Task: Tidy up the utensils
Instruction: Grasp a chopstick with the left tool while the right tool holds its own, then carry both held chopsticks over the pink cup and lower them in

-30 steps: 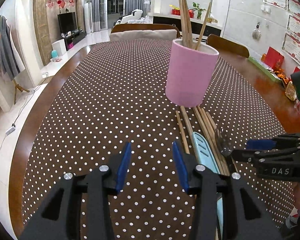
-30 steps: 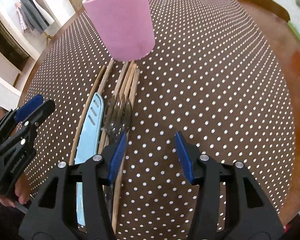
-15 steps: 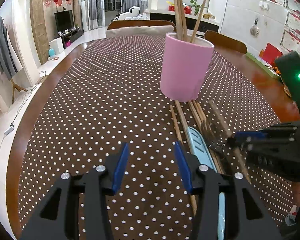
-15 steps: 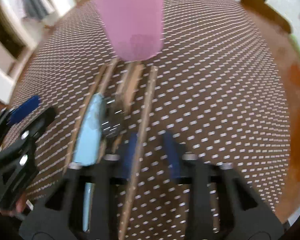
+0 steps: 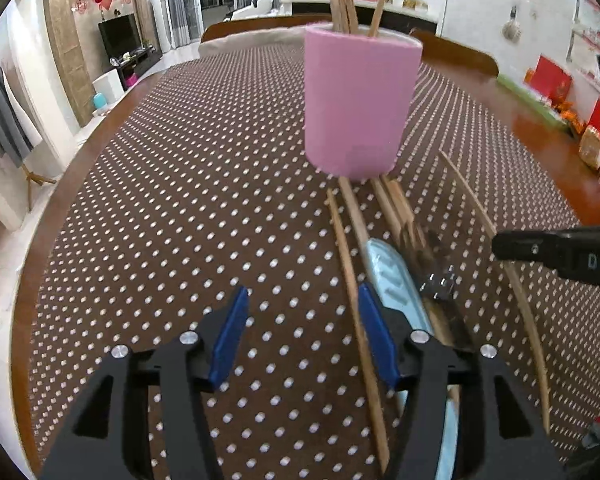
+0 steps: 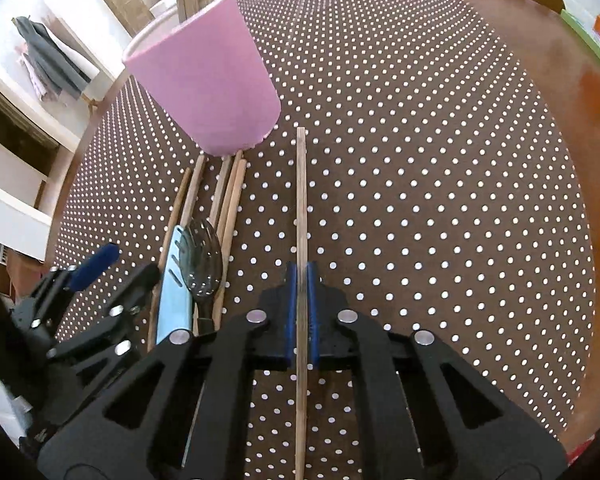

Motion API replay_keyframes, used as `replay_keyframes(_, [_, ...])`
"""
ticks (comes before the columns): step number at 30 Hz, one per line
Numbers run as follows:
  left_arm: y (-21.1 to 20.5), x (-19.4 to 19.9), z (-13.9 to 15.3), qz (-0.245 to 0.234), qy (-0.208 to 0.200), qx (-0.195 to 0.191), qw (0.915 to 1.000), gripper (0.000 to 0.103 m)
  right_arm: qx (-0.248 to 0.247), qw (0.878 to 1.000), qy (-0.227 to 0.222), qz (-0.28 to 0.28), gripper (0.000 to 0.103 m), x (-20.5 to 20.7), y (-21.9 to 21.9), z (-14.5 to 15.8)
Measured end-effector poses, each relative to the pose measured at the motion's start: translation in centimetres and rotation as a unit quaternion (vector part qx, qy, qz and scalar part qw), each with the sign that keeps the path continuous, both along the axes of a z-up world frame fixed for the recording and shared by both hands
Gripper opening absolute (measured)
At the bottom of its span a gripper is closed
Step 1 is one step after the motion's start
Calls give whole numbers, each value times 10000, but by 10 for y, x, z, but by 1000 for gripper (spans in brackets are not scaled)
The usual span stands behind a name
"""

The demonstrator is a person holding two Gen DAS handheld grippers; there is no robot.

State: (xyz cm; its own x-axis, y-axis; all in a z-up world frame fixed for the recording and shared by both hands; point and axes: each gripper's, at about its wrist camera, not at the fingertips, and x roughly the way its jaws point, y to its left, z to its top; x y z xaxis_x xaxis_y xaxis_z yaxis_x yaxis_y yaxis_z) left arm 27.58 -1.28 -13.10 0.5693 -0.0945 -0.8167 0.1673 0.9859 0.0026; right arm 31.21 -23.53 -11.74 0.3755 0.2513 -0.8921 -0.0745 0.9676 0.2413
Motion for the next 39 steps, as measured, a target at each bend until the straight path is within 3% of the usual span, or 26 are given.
replay_keyframes(1, [-2, 4, -2, -23, 106, -31, 9999, 55, 17, 10000, -31, -1, 6, 0, -8, 4])
replay_keyframes(3, [-7, 6, -1, -38, 1, 206, 9998, 33, 32, 9999, -123, -15, 6, -2, -16, 10])
replay_keyframes(4, [-8, 7, 0, -110, 18, 166, 9998, 7, 37, 9998, -179, -23, 6, -3, -19, 14])
replay_keyframes(11, [-8, 15, 8, -6, 9, 8, 10000, 5, 105, 9975, -682, -129, 6, -16, -25, 65])
replay_keyframes(19, [0, 10, 50, -20, -607, -390, 9974, 5, 127, 9915, -1288, -142, 6, -34, -21, 120])
replay_keyframes(28, [7, 2, 102, -100, -1345, -971, 9861, 5, 152, 9853, -1680, -276, 6, -38, -1, 141])
replay_keyframes(39, [2, -3, 141, -215, -2011, -1268, 9711, 5, 138, 9737, -2259, -275, 6, -27, 10, 164])
